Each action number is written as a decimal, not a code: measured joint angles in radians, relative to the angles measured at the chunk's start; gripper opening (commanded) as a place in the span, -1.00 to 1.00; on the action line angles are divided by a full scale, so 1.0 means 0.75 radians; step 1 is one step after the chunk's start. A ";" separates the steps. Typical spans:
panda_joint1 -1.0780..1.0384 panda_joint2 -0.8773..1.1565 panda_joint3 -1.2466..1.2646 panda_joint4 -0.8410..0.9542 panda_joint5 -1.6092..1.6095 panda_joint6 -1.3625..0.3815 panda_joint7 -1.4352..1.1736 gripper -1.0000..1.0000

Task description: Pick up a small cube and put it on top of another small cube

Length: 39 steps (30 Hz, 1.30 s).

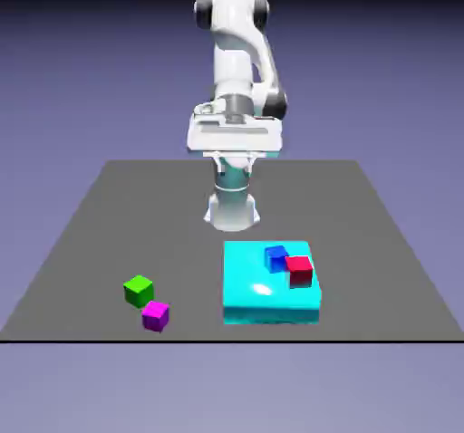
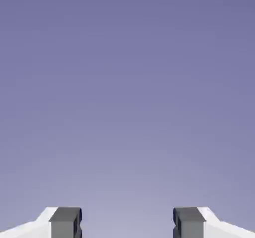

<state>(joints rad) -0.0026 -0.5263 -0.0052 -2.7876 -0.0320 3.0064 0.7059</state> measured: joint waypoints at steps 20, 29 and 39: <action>-0.324 0.966 -0.116 0.495 -0.708 -0.677 -0.777 0.00; -0.382 1.331 -0.204 0.601 -0.932 -0.585 -0.792 -1.00; -0.275 1.024 -0.049 0.557 -0.751 -0.867 -0.885 -1.00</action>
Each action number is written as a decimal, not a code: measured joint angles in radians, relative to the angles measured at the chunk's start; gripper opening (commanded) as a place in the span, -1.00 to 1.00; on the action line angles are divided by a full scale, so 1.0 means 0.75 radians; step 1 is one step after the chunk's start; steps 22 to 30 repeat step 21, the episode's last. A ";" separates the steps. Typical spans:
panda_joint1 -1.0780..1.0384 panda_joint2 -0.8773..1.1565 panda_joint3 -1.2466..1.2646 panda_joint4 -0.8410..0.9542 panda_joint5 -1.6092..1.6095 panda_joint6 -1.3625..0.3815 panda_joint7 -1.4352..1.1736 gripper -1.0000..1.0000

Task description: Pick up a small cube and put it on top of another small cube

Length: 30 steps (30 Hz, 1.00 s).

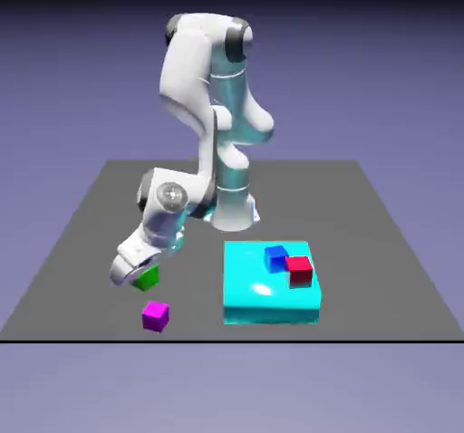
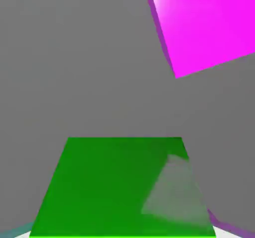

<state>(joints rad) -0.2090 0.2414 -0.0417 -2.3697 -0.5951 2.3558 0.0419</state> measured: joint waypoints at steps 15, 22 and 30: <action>0.474 -0.346 0.407 -0.143 0.215 -0.292 0.112 -1.00; 0.504 -0.416 0.429 -0.083 0.276 -0.411 0.066 1.00; 0.504 -0.416 0.429 -0.083 0.276 -0.411 0.066 1.00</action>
